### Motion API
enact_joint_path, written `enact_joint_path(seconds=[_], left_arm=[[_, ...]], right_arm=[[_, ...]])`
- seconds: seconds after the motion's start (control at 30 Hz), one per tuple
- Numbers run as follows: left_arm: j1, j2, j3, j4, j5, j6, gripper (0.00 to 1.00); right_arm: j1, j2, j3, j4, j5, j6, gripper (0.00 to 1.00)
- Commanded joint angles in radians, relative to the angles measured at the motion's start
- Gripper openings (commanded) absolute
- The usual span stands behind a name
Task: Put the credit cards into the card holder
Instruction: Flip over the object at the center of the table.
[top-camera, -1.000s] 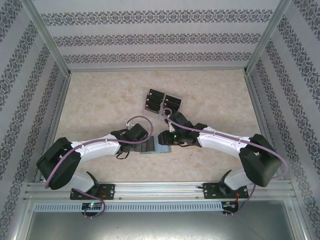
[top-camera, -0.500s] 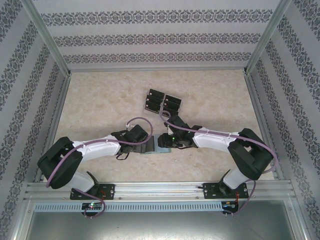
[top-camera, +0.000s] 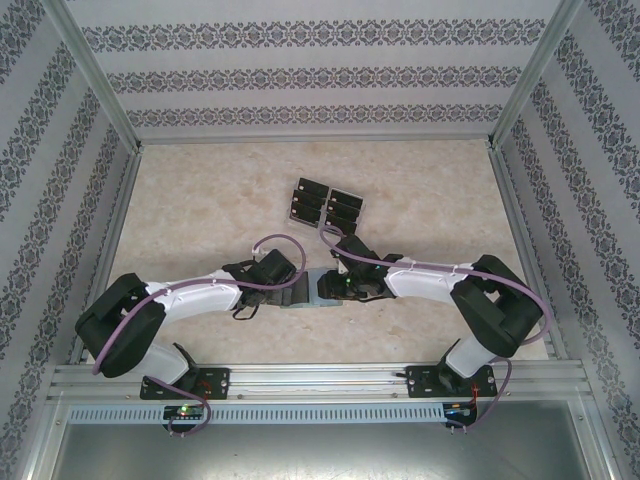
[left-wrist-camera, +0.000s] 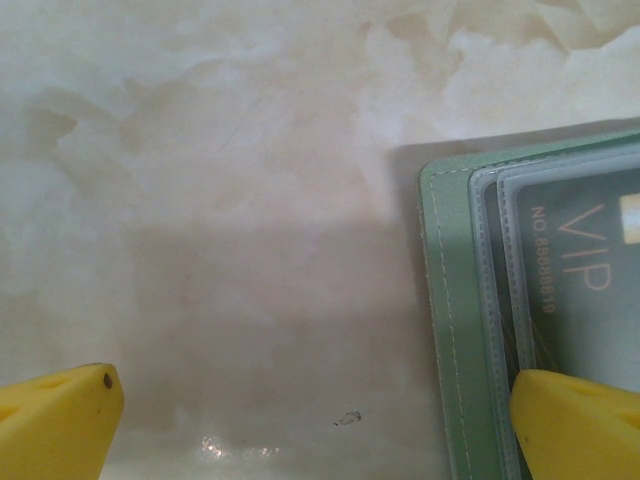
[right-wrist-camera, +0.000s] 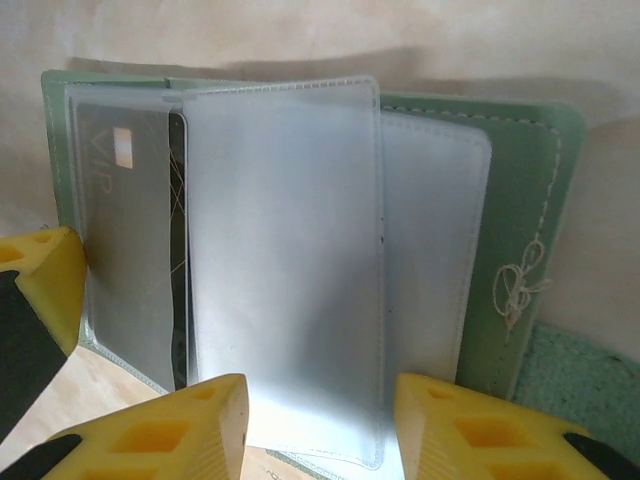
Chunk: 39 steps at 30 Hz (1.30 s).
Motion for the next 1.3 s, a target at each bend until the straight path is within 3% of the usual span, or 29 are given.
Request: enact_joint_path(seconds=[0.0,0.3,0.53,0.83,1.1,1.2,1.27], left_arm=[[0.011,0.015,-0.012,0.01,0.001,-0.013,1.0],[0.01,0.019,-0.009,0.012,0.004,-0.012,1.0],[0.01,0.013,-0.005,0.008,0.004,-0.014,1.0],[0.012,-0.039,0.004,-0.028,-0.021,-0.03,1.0],[0.026,-0.139,0.0,-0.094,-0.065,-0.088,1.0],[0.036,-0.186,-0.016,-0.104,-0.08,-0.11,1.0],[0.045,-0.219,-0.026,-0.11,-0.09,-0.123,1.0]], right_arm=[[-0.01,0.03,-0.009,0.033,-0.009,0.009,0.44],[-0.009,0.031,0.003,0.097,-0.067,0.004,0.43],[-0.009,-0.006,-0.003,0.101,-0.069,0.012,0.36],[-0.007,-0.004,0.03,0.079,-0.076,0.006,0.0],[0.018,0.012,0.101,0.039,-0.082,-0.006,0.0],[0.03,0.045,0.137,0.033,-0.091,-0.009,0.07],[0.039,0.071,0.162,0.03,-0.093,-0.009,0.17]])
